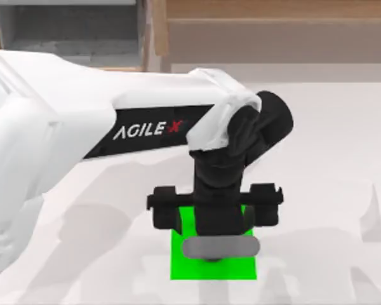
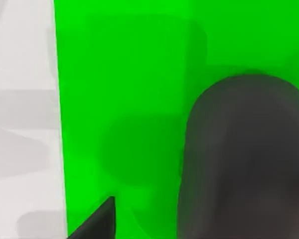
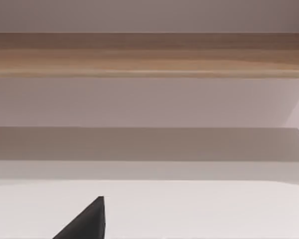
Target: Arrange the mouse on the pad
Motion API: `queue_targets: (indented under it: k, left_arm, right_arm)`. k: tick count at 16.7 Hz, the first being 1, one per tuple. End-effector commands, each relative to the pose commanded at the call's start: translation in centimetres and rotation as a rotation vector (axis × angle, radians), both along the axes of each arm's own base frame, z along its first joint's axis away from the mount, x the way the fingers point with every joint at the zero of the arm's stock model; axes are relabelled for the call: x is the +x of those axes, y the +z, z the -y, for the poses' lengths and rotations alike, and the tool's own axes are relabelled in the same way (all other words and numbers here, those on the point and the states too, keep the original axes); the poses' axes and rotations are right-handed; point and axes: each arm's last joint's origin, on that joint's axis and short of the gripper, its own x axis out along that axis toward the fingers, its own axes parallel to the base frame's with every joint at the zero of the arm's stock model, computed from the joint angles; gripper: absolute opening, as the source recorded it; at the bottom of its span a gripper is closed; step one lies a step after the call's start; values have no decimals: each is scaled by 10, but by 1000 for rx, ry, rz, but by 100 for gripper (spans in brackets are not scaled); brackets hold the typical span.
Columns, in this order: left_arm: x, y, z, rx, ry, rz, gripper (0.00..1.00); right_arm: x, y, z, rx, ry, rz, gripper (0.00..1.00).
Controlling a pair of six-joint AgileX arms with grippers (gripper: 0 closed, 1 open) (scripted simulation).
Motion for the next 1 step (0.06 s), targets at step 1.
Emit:
queue_targets:
  k: [1]
  left_arm:
    - [0, 0, 0, 0, 0, 0, 100]
  right_arm:
    - [0, 0, 0, 0, 0, 0, 100]
